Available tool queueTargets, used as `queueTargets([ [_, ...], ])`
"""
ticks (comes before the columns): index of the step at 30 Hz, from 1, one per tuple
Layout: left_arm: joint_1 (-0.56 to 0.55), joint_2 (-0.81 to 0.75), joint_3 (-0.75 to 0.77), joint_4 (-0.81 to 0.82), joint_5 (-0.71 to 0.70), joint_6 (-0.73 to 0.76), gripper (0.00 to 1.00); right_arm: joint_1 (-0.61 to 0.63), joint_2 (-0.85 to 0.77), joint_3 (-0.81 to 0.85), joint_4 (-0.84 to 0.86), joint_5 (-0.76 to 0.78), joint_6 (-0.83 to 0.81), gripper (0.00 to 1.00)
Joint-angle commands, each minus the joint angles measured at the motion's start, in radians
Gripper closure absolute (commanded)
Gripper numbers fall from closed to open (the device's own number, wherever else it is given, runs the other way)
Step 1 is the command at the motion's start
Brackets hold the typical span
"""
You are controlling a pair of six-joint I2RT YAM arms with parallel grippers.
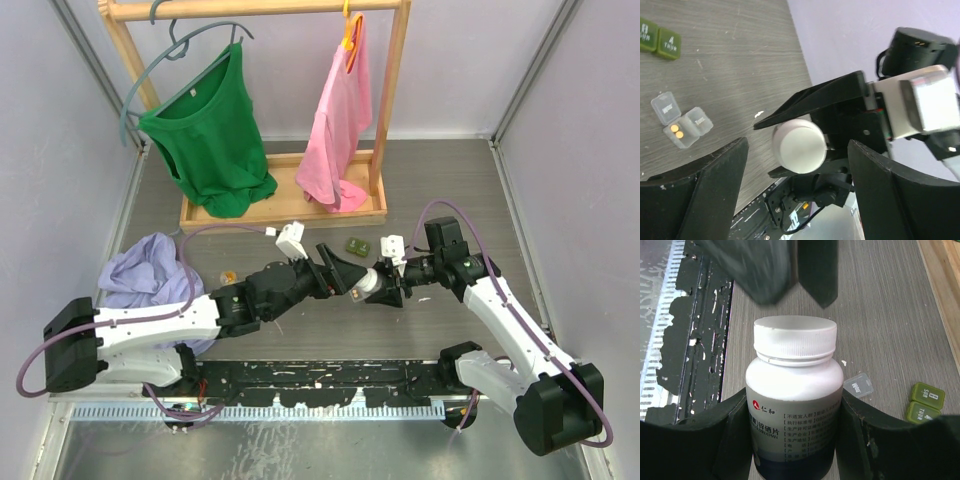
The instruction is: Sort the pills into containers
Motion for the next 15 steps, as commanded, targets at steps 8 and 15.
queueTargets([
  [8,-0.015,0.084,0.083,0.01,-0.017,-0.036,0.27,0.003,-0.021,0.033,0.034,-0.01,0.007,0.84],
  [15,-0.015,0.09,0.086,0.011,0.0,-0.035,0.38,0.004,-0.02,0.033,0.037,-0.007,0.012,0.84],
])
